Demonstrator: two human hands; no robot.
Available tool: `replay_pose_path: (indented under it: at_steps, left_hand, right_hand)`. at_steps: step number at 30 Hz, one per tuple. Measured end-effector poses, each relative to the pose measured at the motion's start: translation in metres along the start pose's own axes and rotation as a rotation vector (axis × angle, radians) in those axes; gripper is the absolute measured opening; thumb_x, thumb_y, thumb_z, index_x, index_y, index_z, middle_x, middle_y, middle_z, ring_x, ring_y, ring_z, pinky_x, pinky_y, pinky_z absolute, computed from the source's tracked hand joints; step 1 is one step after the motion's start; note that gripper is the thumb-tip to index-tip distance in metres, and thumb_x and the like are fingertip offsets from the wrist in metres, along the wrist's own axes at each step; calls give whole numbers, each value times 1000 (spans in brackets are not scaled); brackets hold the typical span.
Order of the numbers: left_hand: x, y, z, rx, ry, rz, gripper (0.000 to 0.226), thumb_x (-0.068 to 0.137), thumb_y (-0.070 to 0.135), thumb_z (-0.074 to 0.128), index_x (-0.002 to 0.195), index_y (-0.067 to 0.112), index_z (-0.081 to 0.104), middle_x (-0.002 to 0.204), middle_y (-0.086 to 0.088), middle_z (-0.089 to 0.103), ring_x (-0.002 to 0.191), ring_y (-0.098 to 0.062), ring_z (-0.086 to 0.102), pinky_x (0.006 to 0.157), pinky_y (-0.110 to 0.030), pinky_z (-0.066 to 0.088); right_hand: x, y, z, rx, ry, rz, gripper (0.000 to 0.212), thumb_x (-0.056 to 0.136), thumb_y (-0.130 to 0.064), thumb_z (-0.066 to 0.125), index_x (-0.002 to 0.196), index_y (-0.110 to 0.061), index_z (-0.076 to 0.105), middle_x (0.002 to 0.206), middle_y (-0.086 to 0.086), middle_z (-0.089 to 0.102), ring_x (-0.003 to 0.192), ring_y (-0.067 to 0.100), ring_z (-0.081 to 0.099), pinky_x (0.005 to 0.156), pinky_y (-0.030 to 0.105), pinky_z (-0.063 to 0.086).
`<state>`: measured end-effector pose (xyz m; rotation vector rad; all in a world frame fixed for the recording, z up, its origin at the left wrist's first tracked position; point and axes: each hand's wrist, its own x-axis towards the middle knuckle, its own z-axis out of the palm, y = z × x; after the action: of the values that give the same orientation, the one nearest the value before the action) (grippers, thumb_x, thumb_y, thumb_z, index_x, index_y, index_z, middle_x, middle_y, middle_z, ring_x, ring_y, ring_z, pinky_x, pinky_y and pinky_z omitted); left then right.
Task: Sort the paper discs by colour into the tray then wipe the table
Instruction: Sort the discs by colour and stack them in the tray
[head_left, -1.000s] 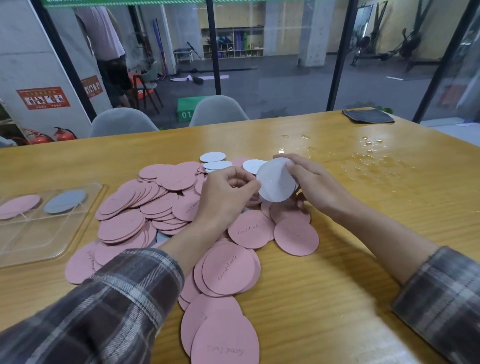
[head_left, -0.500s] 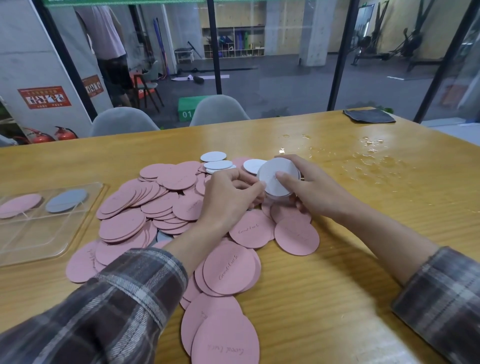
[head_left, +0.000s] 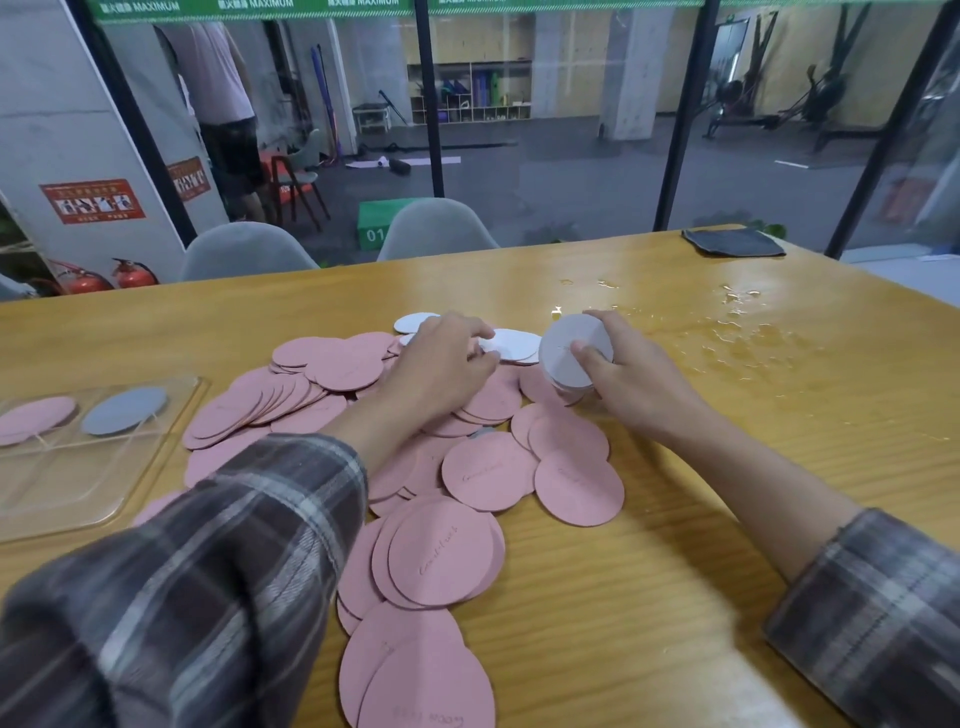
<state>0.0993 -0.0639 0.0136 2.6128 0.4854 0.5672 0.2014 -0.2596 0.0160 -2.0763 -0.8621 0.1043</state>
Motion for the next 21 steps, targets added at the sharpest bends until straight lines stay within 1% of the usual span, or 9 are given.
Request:
replay_pose_path:
  at_steps: [1, 3, 8, 10, 11, 13, 14, 18, 21]
  left_hand:
    - [5, 1, 1, 39, -35, 10, 36, 100, 30, 63, 134, 18, 68, 133, -1, 66, 127, -25, 53, 105, -39, 44]
    - [13, 5, 2, 133, -83, 50, 41, 102, 37, 60, 140, 21, 63, 143, 1, 61, 135, -28, 47, 106, -40, 42]
    - [16, 5, 9, 160, -149, 19, 36, 104, 47, 55, 131, 30, 69, 132, 2, 69, 126, -29, 54, 105, -49, 44]
    - [15, 4, 10, 85, -78, 2, 28, 101, 43, 61, 118, 28, 77, 119, 3, 73, 114, -26, 60, 97, -43, 48]
    - [13, 2, 10, 50, -44, -3, 25, 99, 41, 65, 112, 25, 79, 104, 5, 73, 107, -25, 60, 90, -39, 48]
    - [9, 1, 8, -11, -11, 11, 21, 92, 36, 75, 106, 21, 81, 79, 16, 57, 94, -21, 55, 77, -33, 40]
    - [6, 0, 7, -37, -6, 21, 21, 89, 34, 79, 106, 21, 80, 79, 18, 51, 91, -18, 51, 77, -31, 37]
    - [-6, -2, 6, -115, 69, 85, 36, 82, 16, 84, 116, 24, 74, 109, 9, 56, 94, -8, 55, 87, -23, 45]
    - [-15, 2, 2, -281, 180, 70, 44, 82, 1, 77, 118, 25, 74, 112, 14, 66, 85, -2, 64, 78, -7, 46]
  right_hand:
    - [0, 0, 1, 4, 7, -4, 43, 107, -32, 46, 149, -23, 42, 129, 3, 53, 114, 23, 53, 93, 34, 46]
    - [1, 0, 1, 7, 15, -13, 41, 107, -31, 47, 147, -24, 44, 127, 3, 55, 110, 21, 52, 85, 30, 42]
    - [3, 3, 1, 20, 39, -7, 42, 107, -32, 46, 148, -24, 44, 128, 2, 55, 109, 19, 49, 82, 28, 38]
    - [4, 5, 0, 18, 44, 8, 42, 108, -31, 46, 149, -23, 43, 128, 2, 54, 108, 19, 48, 77, 26, 39]
    - [4, 6, 0, 21, 47, 16, 42, 108, -31, 46, 149, -23, 43, 128, 2, 53, 107, 19, 48, 76, 26, 39]
    - [4, 6, -1, 36, 47, 35, 43, 108, -32, 45, 149, -23, 42, 130, 4, 54, 108, 21, 50, 81, 30, 42]
    - [4, 6, -1, 47, 45, 41, 42, 108, -32, 45, 149, -24, 42, 130, 4, 54, 109, 22, 51, 84, 32, 45]
    - [5, 5, -2, 34, 29, 47, 41, 108, -31, 42, 149, -24, 41, 129, 4, 54, 108, 22, 51, 75, 29, 44]
    - [3, 5, -1, 53, 18, 52, 40, 108, -31, 42, 148, -25, 41, 126, 3, 53, 109, 24, 53, 89, 39, 53]
